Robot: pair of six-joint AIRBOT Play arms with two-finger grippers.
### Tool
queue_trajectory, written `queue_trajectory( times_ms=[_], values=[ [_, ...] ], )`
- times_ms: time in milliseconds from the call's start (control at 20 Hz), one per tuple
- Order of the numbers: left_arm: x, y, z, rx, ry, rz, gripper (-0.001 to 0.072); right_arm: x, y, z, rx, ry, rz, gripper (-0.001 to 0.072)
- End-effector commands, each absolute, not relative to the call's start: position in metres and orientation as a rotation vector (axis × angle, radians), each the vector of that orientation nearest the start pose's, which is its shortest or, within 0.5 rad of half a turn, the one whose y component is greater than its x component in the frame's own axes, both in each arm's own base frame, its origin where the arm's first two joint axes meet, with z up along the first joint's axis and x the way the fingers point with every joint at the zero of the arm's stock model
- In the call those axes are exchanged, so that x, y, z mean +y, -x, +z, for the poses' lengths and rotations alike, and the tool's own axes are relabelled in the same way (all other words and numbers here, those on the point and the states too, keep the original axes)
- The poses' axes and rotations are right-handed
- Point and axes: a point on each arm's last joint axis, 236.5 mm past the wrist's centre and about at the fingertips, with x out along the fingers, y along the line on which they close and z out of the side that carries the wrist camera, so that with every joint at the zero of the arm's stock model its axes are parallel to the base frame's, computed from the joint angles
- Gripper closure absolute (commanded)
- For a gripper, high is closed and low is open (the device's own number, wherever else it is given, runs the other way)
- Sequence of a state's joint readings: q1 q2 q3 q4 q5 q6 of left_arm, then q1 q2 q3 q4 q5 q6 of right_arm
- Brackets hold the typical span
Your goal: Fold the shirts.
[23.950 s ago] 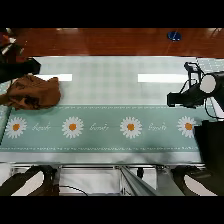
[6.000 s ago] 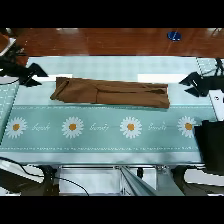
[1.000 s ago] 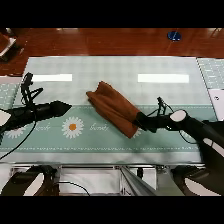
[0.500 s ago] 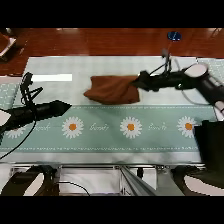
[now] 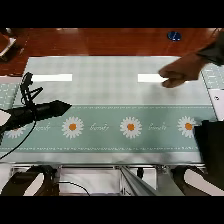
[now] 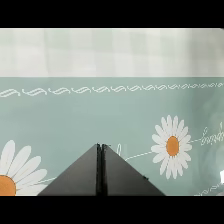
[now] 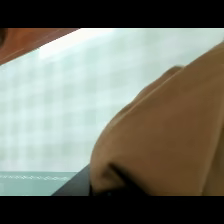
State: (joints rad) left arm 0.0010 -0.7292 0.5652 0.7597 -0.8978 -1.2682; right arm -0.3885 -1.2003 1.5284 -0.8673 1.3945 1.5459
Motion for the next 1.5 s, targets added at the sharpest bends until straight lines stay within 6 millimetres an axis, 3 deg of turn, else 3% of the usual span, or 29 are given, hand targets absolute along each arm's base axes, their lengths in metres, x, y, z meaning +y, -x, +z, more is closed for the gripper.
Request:
queue_trajectory(
  times_ms=[0, 200, 300, 450, 550, 750, 800, 900, 950, 1000, 1050, 1150, 1250, 1300, 1350, 1400, 1450],
  values=[
    [-0.134, -0.292, 0.046, 0.926, 0.518, -0.443, 0.0678, -0.076, -0.351, 0.207, 0.956, -0.699, -0.006, 0.0690],
    [-0.133, -0.294, 0.046, 0.919, 0.517, -0.438, 0.0678, -0.140, -0.277, 0.191, 1.068, -0.703, -0.303, 0.0692],
    [-0.133, -0.294, 0.046, 0.919, 0.517, -0.438, 0.0678, -0.154, -0.236, 0.182, 1.131, -0.704, -0.434, 0.0691],
    [-0.132, -0.295, 0.047, 0.917, 0.518, -0.437, 0.0678, -0.182, -0.155, 0.177, 1.193, -0.680, -0.757, 0.0692],
    [-0.130, -0.298, 0.048, 0.902, 0.518, -0.427, 0.0678, -0.191, -0.111, 0.184, 1.147, -0.703, -0.939, 0.0691],
    [-0.127, -0.304, 0.050, 0.874, 0.519, -0.409, 0.0678, -0.200, -0.053, 0.192, 1.109, -0.726, -1.211, 0.0690],
    [-0.127, -0.304, 0.050, 0.875, 0.519, -0.409, 0.0678, -0.200, -0.046, 0.190, 1.120, -0.721, -1.237, 0.0690],
    [-0.126, -0.306, 0.051, 0.869, 0.519, -0.406, 0.0677, -0.195, -0.038, 0.176, 1.166, -0.731, -1.248, 0.0687],
    [-0.125, -0.308, 0.052, 0.860, 0.519, -0.400, 0.0678, -0.192, -0.031, 0.165, 1.205, -0.739, -1.262, 0.0507],
    [-0.124, -0.309, 0.052, 0.852, 0.519, -0.395, 0.0678, -0.188, -0.025, 0.152, 1.248, -0.751, -1.270, 0.0141],
    [-0.123, -0.311, 0.053, 0.845, 0.520, -0.390, 0.0678, -0.185, -0.022, 0.141, 1.288, -0.760, -1.267, 0.0085],
    [-0.120, -0.316, 0.056, 0.822, 0.520, -0.376, 0.0678, -0.189, -0.019, 0.130, 1.323, -0.756, -1.276, 0.0087],
    [-0.112, -0.327, 0.063, 0.769, 0.520, -0.346, 0.0678, -0.208, -0.037, 0.134, 1.283, -0.718, -1.246, 0.0136],
    [-0.107, -0.335, 0.074, 0.725, 0.515, -0.331, 0.0678, -0.218, -0.059, 0.140, 1.247, -0.689, -1.193, 0.0354],
    [-0.102, -0.346, 0.092, 0.675, 0.510, -0.323, 0.0678, -0.224, -0.089, 0.147, 1.205, -0.672, -1.108, 0.0620],
    [-0.099, -0.358, 0.113, 0.630, 0.504, -0.323, 0.0678, -0.224, -0.130, 0.155, 1.150, -0.656, -0.980, 0.0689],
    [-0.099, -0.373, 0.141, 0.582, 0.494, -0.335, 0.0679, -0.215, -0.184, 0.165, 1.082, -0.635, -0.807, 0.0689]
  ],
)
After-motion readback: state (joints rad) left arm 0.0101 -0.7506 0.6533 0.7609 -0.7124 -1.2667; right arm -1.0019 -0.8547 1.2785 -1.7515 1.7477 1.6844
